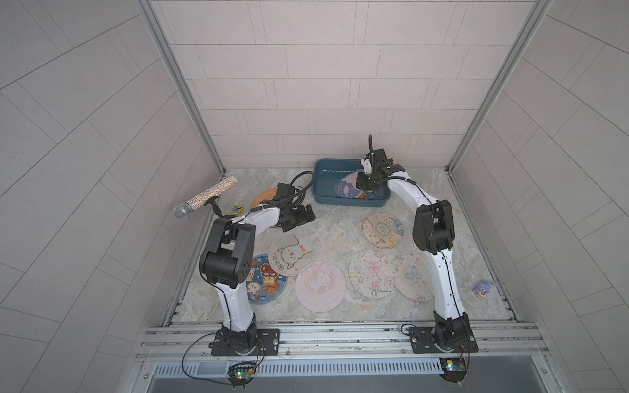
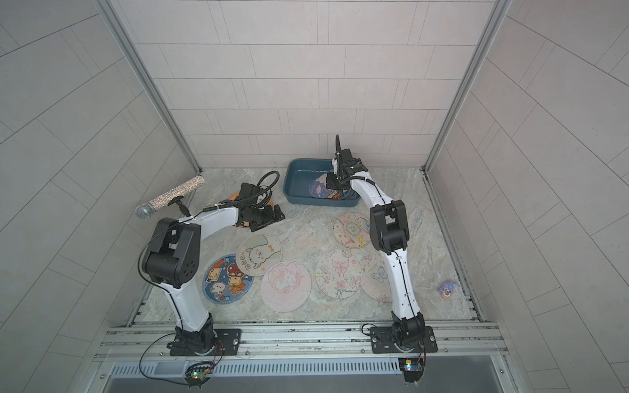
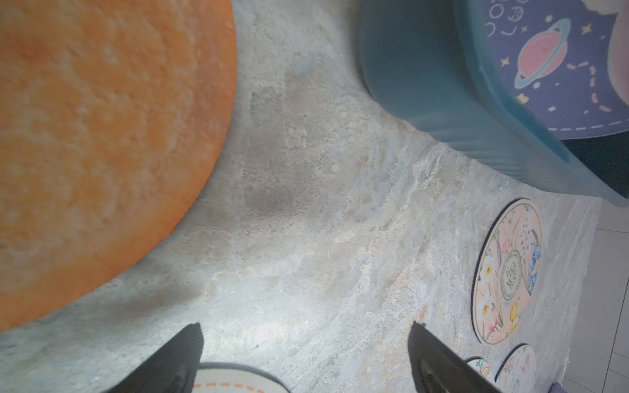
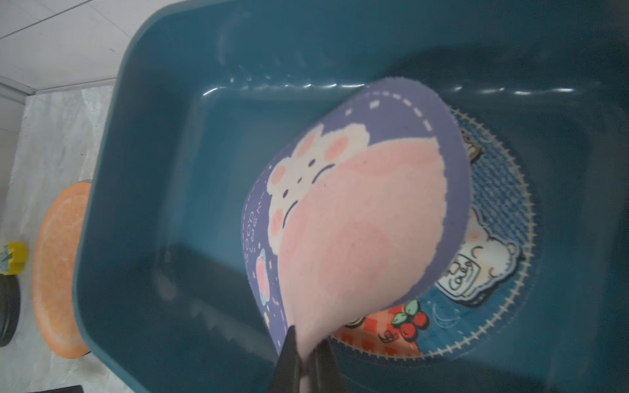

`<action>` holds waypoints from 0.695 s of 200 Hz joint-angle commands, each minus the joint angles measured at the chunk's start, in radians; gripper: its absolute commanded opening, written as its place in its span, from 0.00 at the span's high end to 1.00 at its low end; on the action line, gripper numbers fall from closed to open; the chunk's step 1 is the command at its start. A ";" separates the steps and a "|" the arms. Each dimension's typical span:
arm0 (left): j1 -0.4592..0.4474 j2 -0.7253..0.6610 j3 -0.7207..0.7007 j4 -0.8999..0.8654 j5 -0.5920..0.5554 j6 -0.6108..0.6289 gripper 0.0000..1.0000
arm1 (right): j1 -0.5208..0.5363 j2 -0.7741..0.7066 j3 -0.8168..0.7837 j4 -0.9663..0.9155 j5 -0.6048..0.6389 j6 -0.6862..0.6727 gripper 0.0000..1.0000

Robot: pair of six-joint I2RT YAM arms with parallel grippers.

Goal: Put the coasters into the storage box
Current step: Place the coaster in the storage box.

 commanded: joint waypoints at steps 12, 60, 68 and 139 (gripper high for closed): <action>0.000 -0.032 0.010 -0.016 -0.014 0.014 0.01 | -0.004 -0.036 0.024 -0.093 0.121 -0.069 0.65; -0.023 -0.030 0.028 -0.033 -0.027 0.021 0.00 | -0.007 -0.112 -0.007 -0.131 0.129 -0.098 0.36; -0.030 -0.029 0.029 -0.034 -0.028 0.021 0.00 | -0.009 -0.131 -0.023 -0.132 0.122 -0.099 0.34; -0.094 -0.033 0.050 -0.035 -0.023 0.017 0.00 | -0.119 -0.401 -0.381 -0.059 -0.044 -0.062 0.32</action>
